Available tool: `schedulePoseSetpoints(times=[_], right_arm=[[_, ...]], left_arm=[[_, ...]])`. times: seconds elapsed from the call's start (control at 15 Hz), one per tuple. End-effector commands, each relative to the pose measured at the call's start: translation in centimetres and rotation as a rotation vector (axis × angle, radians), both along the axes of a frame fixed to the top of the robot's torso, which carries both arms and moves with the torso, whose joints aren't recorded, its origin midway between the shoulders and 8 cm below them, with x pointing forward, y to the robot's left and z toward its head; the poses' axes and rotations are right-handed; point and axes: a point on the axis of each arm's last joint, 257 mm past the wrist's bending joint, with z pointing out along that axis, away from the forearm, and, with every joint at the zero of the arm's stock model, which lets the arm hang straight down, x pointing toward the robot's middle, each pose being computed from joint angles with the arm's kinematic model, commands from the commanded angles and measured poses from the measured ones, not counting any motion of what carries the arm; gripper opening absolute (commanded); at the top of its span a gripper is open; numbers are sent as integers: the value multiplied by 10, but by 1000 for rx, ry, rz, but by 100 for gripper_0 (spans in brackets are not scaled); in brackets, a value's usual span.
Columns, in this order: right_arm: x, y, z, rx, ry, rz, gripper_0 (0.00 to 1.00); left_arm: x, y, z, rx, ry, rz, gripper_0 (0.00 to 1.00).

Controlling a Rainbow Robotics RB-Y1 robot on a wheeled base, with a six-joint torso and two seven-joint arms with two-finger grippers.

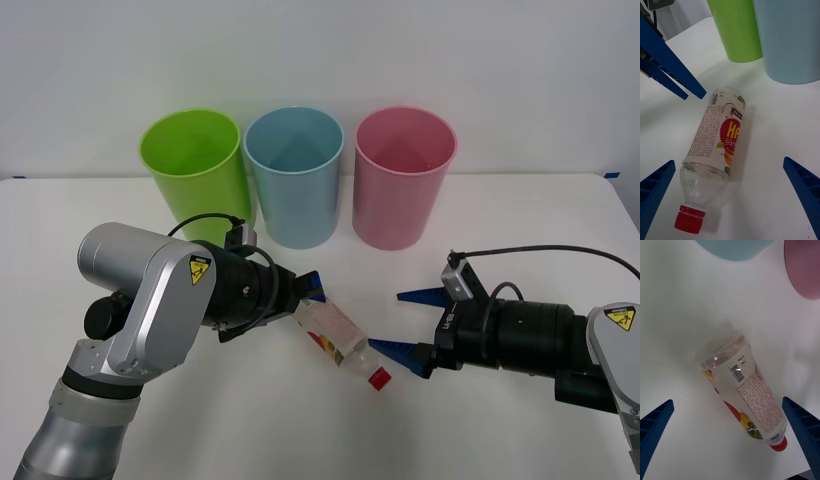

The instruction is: Put cans in the blue bin and PET bottles in the pink bin and trash in the green bin.

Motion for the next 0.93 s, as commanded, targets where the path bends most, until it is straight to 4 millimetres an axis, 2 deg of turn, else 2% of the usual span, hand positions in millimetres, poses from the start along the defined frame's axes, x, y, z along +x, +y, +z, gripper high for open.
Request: schedulePoseSetpoints(times=[0.07, 0.93], right_arm=[[0, 0, 0, 0, 0, 0, 100], [0, 0, 0, 0, 0, 0, 100]], left_arm=[[0, 0, 0, 0, 0, 0, 100], [-1, -1, 0, -4, 2, -4, 100]])
